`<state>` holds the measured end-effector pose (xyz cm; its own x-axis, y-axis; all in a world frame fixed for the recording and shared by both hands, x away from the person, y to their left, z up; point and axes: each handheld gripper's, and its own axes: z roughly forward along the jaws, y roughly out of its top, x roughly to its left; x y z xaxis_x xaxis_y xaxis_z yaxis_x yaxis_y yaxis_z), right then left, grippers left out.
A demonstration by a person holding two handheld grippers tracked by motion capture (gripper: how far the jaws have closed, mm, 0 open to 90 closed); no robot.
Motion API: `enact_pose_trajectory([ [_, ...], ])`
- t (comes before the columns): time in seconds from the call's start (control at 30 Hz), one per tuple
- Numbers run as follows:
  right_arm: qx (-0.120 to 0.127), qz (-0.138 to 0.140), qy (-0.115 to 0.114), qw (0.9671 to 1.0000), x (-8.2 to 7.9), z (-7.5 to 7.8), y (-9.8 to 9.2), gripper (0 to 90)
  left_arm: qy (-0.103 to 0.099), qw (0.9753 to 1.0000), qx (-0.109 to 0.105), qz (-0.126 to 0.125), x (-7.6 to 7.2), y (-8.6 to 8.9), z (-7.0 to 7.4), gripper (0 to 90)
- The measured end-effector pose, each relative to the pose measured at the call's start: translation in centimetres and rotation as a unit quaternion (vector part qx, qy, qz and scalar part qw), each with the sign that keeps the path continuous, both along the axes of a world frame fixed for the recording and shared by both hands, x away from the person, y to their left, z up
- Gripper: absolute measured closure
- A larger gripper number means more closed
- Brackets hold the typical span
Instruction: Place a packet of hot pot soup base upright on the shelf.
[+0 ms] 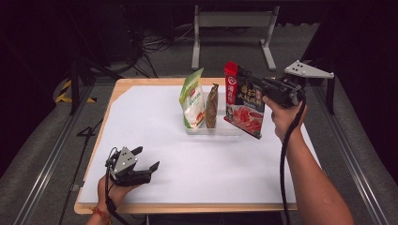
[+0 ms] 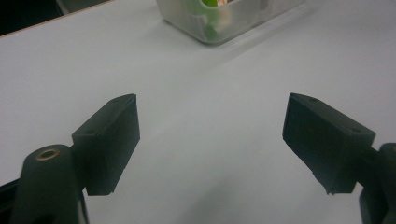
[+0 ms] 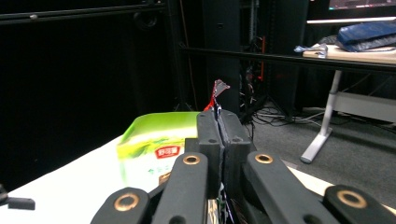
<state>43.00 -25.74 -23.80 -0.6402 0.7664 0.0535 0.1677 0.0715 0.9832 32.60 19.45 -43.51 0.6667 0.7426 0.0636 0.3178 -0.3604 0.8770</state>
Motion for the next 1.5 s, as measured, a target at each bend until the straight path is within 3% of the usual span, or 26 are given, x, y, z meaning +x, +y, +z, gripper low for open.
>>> enact_pose_trajectory([
  [0.2,0.002,-0.027,0.003,0.9996,1.5,-0.4,0.7,89.1,-0.001,1.0000,-0.004,0.002,0.0,0.1,0.1,19.4],
  [0.5,0.002,-0.040,0.012,0.9991,3.7,-0.9,2.1,89.1,-0.005,0.9998,-0.019,0.011,0.1,0.6,0.3,18.2],
  [0.6,0.009,-0.046,0.021,0.9987,4.9,-1.7,2.7,89.0,-0.008,0.9994,-0.029,0.016,0.1,1.0,0.4,18.2],
  [0.73,0.010,-0.051,0.024,0.9984,5.6,-2.4,2.8,89.0,-0.008,0.9997,-0.020,0.012,0.1,1.0,0.2,19.0],
  [0.77,0.023,-0.050,0.031,0.9980,6.1,-2.9,2.6,89.0,-0.012,0.9997,-0.020,0.011,0.1,1.0,0.3,19.2],
  [1.1,0.032,-0.055,0.020,0.9978,7.0,-4.8,2.5,88.9,-0.008,0.9998,-0.013,0.010,0.0,0.7,0.1,18.5],
  [1.17,0.043,-0.053,0.023,0.9974,7.2,-5.2,2.3,88.9,-0.007,0.9997,-0.017,0.014,0.1,0.7,0.2,18.4],
  [1.3,0.034,-0.054,0.011,0.9979,6.9,-5.5,2.2,88.8,-0.005,0.9997,-0.016,0.017,0.1,0.7,0.1,18.2],
  [1.4,0.033,-0.053,0.013,0.9980,6.7,-5.8,2.1,88.8,-0.008,0.9999,-0.007,0.014,0.0,0.6,0.1,18.2],
  [1.5,0.036,-0.048,0.016,0.9981,6.7,-6.2,2.1,88.7,-0.007,0.9998,-0.012,0.015,0.0,0.7,0.2,18.2],
])
